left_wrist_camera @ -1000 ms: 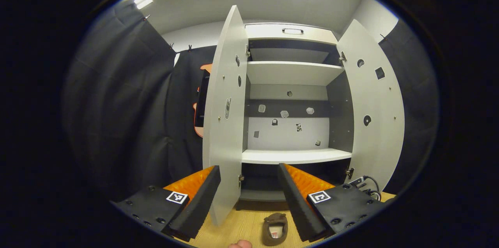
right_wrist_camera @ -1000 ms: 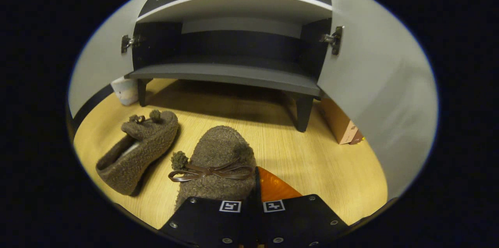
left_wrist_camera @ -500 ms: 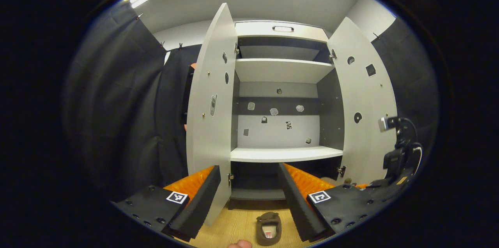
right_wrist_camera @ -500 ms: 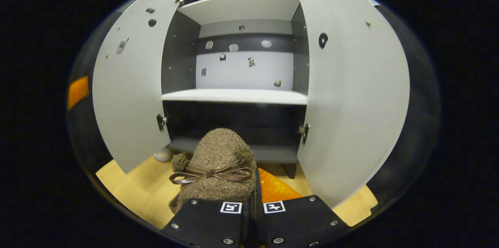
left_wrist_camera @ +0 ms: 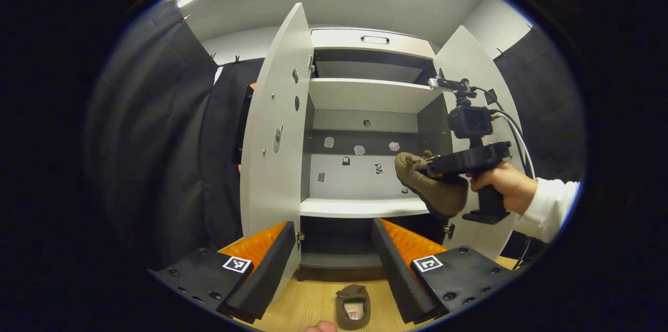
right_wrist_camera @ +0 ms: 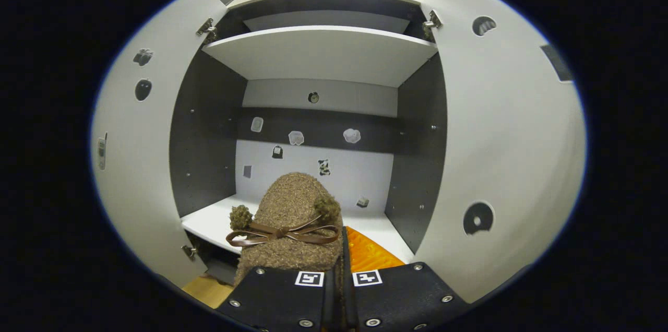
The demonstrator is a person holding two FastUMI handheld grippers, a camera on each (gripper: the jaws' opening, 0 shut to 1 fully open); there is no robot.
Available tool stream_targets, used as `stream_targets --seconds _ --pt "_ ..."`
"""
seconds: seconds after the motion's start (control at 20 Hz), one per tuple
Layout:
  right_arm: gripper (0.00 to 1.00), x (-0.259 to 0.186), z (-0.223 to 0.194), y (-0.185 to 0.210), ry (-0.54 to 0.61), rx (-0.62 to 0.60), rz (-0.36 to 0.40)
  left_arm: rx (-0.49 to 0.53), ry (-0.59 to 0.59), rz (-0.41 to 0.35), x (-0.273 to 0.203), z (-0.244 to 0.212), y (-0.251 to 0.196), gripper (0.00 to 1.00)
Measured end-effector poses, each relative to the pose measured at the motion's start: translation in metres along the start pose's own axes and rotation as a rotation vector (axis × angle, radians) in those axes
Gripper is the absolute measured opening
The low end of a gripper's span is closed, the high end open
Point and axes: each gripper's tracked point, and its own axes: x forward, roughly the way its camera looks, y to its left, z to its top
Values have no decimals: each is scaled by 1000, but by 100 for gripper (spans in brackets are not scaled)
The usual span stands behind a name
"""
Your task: Grab one shoe with the right hand and put it into the shoe cabinet, grab the other shoe with the left hand and put it into the shoe cabinet; then close the right door with the right hand and the left door with the left hand.
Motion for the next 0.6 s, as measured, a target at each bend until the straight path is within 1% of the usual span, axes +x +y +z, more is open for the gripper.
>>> stream_targets --seconds 0.1,0.15,0.2,0.25,0.3,0.35,0.45,0.6 --pt "6 40 1 0 27 -29 -12 5 9 17 -1 -3 9 96" --pt "6 61 -3 3 56 -41 -4 9 9 29 -1 -3 14 97" --pt "6 85 -11 8 92 -60 12 14 10 39 0 -4 19 100" --pt "8 105 -25 9 152 -73 13 20 11 49 0 -4 23 100" --pt "9 122 -39 11 210 -65 14 26 15 57 -1 -5 26 97" --pt "9 137 -53 13 263 -52 18 33 21 66 -2 -7 30 97" --pt "9 156 -76 13 352 -17 18 46 30 89 -5 -10 38 97" --pt "9 173 -101 10 427 -5 6 46 46 129 -7 -14 52 97"
